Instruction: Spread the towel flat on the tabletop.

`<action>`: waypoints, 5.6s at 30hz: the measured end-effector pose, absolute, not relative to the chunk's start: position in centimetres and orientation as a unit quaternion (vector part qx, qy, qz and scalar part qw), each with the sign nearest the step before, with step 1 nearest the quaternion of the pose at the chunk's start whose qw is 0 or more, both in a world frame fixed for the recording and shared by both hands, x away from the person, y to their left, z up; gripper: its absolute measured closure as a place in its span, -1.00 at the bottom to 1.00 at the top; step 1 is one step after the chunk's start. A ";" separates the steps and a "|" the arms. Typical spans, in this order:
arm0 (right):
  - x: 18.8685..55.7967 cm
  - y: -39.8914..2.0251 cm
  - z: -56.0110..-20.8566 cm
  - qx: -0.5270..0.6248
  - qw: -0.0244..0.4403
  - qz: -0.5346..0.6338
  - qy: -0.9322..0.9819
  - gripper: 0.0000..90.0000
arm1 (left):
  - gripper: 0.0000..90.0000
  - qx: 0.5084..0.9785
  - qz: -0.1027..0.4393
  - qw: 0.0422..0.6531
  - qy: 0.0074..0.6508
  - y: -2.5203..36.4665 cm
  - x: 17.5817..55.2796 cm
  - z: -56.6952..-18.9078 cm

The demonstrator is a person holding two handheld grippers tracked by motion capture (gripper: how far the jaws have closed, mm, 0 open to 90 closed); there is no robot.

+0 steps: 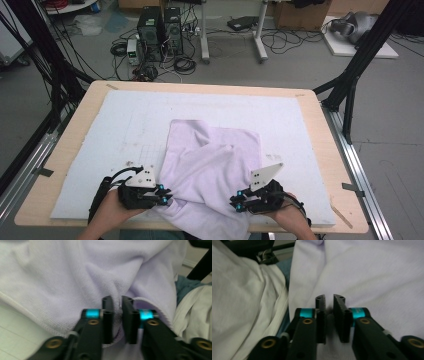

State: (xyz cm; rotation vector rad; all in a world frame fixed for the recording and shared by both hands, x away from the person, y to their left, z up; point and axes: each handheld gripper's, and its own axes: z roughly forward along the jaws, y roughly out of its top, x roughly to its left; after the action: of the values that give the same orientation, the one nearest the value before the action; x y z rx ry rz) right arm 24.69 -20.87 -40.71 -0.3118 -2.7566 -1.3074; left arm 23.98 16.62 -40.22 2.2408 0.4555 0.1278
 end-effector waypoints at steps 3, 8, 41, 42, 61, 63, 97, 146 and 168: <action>25.7 -21.5 -39.6 -0.127 0.007 -0.440 -0.889 0.53 | 0.27 0.881 0.059 0.429 0.191 16.7 25.1 -39.3; 28.2 -21.0 -40.7 -0.167 -0.035 -0.399 -0.901 0.28 | 0.17 0.874 0.078 0.431 0.212 16.1 28.2 -39.9; 24.4 -20.2 -39.8 -0.108 -0.021 -0.426 -0.898 0.60 | 0.24 0.869 0.084 0.438 0.213 18.1 25.3 -41.1; 25.0 -20.4 -39.6 -0.113 -0.034 -0.423 -0.898 0.55 | 0.20 0.866 0.084 0.442 0.218 17.9 25.9 -41.0; 27.7 -21.1 -43.1 -0.156 -0.039 -0.388 -0.908 0.95 | 0.89 0.891 0.101 0.395 0.199 16.6 26.7 -42.1; 27.0 -21.0 -42.7 -0.144 -0.034 -0.394 -0.907 0.96 | 0.89 0.888 0.099 0.400 0.202 17.1 25.9 -41.8; 24.2 -20.8 -41.9 -0.112 -0.008 -0.405 -0.907 0.98 | 0.92 0.893 0.070 0.404 0.184 17.1 23.7 -42.2; 28.9 -19.9 -43.5 -0.171 -0.059 -0.374 -0.910 0.79 | 0.64 0.889 0.090 0.381 0.237 15.4 30.7 -43.7; 27.5 -25.1 -37.6 -0.169 -0.050 -0.434 -0.884 0.43 | 0.41 0.869 0.093 0.433 0.222 18.6 25.4 -39.7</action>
State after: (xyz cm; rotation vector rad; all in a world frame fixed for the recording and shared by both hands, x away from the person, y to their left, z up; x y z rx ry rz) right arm 27.51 -25.08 -37.63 -0.5498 -2.8668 -1.4077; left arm 25.39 18.59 -39.65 2.1641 0.5527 0.2321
